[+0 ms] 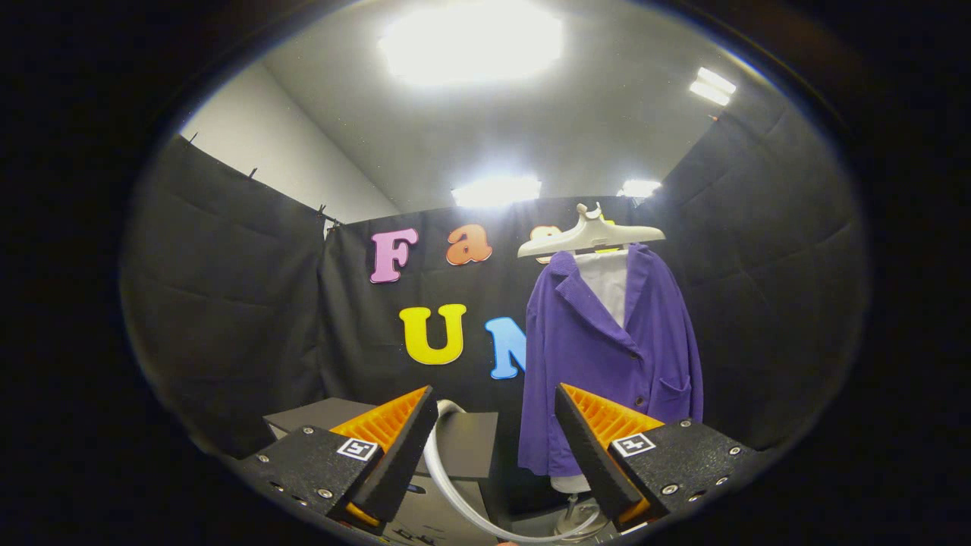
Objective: Iron the clothes twice with a garment steamer, once on the left side and once on the right side.
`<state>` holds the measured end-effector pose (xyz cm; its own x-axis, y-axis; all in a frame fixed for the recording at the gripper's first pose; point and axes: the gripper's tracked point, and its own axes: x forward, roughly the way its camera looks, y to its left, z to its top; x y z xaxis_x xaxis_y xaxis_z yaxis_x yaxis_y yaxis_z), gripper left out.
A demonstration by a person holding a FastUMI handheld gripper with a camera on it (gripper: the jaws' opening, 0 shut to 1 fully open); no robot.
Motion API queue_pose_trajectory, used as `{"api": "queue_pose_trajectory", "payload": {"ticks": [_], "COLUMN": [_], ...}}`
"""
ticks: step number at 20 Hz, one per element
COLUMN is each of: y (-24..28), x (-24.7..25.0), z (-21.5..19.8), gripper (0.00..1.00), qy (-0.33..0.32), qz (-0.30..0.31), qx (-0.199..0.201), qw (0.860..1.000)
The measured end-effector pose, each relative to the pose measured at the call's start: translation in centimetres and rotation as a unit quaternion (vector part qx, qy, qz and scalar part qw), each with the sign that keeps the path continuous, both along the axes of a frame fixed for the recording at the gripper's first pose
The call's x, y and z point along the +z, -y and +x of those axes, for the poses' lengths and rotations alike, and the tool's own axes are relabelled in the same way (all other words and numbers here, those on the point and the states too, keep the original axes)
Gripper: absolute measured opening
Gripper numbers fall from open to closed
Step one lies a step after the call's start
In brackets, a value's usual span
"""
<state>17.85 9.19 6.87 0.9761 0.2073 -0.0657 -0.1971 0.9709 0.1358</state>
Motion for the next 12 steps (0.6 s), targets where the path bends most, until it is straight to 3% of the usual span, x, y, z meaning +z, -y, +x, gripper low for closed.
{"api": "queue_pose_trajectory", "payload": {"ticks": [7,12], "y": [-5.1,-9.6], "x": [-1.0,-4.3], "z": [12.6,20.1], "gripper": [0.95,0.95], "qy": [-0.077,-0.158], "qz": [0.001,0.01], "qx": [0.068,0.127], "qw": [0.995,0.979]}}
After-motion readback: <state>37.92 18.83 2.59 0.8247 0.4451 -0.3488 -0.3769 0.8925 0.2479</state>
